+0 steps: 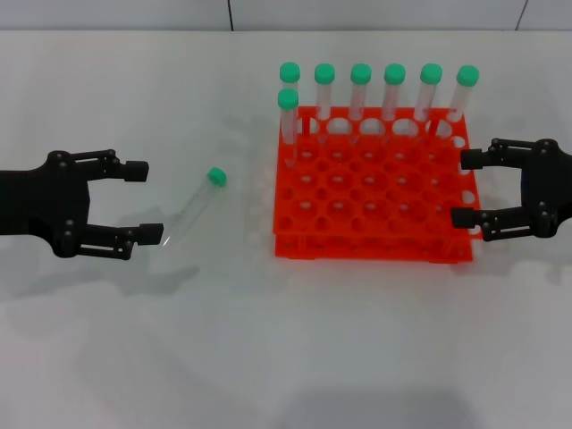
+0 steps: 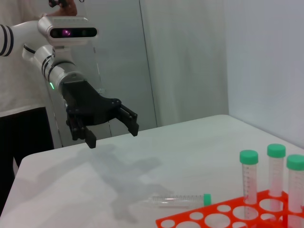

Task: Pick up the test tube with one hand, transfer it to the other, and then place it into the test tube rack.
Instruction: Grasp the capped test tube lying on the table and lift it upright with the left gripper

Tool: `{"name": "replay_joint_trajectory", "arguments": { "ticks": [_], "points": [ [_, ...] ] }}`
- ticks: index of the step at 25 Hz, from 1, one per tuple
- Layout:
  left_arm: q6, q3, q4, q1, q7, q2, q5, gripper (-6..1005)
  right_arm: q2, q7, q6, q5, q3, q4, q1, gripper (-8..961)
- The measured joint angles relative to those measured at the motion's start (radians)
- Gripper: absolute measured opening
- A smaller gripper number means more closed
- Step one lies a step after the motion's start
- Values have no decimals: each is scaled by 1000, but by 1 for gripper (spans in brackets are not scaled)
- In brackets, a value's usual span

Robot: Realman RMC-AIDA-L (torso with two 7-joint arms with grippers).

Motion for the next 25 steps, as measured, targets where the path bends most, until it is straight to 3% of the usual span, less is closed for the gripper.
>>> {"name": "replay_joint_trajectory", "arguments": {
  "ticks": [15,18,25],
  "points": [
    [-44,0,5,-2,-69,-10,0,875,10,-9,16,0,8,-4,-4,870],
    [-48,2,44,4,-115,-29,0,875,17,-14,29,2,27,-12,-14,870],
    [-52,3,285,14,-446,-109,108,874,23,-31,43,3,47,-18,-22,870]
  ]
}}
